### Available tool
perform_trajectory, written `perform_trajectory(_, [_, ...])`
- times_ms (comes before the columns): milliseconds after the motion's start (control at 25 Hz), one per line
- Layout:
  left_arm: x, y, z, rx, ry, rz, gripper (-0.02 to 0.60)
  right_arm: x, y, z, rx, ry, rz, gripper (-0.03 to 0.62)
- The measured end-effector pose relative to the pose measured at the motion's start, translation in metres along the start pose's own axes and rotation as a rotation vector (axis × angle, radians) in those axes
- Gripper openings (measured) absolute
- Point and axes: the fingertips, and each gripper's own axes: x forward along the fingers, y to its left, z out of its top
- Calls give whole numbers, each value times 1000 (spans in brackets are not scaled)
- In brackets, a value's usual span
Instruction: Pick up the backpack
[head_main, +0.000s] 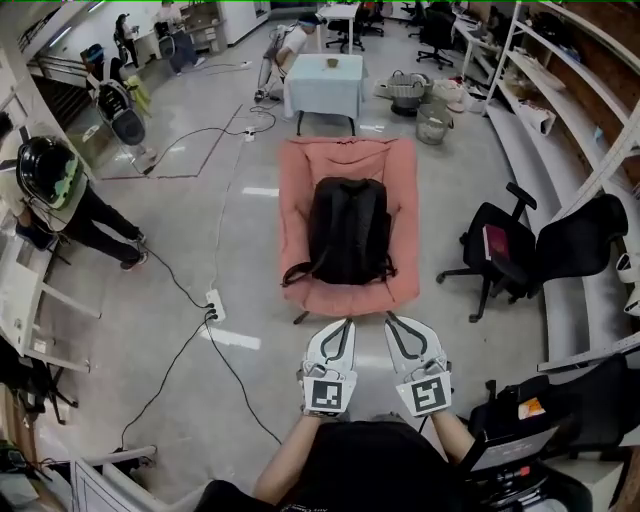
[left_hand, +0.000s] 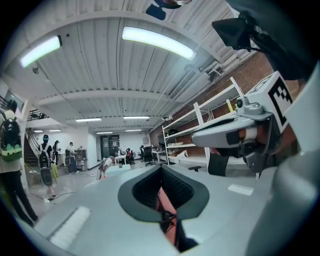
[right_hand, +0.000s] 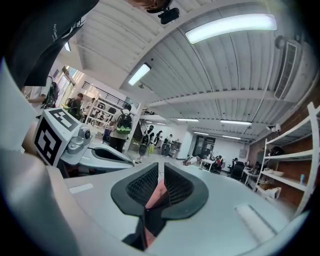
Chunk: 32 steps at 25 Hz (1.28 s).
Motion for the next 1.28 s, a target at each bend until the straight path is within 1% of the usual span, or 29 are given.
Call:
perform_trajectory(120, [13,39,-1,-6,4,-27,2,39,-3,17,-15,1,-40,49])
perform_trajectory(280, [41,82,-6,14,6,-28,2,85,-8,25,-23,-14,-62,49])
perform_trajectory(440, [66,112,-13,11,16,-41,2,124,-10,21,-24,1,-57,49])
perform_trajectory(560, [91,132,-18,4,21,-49,2,153,-20,16,-7,16,-61,49])
perform_trajectory(680, [120,156,-19,30,22,-53,2,187,-32,12,21,13,-65,49])
perform_trajectory(800, [153,167,-27,38,17,-83,2,221,-48,-2,39,26,-74,49])
perform_trajectory(880, [175,172,-25,53,14,-114,2,243,-64,-7,53,23,-86,49])
perform_trajectory(1080, [237,186,-28,94,51,-168,2,291,-110,-21,120,28,-119,49])
perform_trajectory(1200, [263,193,-34,90,82,-193,2,312,-131,-35,140,31,-142,49])
perform_trajectory(1280, [276,199,-39,95,87,-202,2,325,-138,-48,140,32,-152,51])
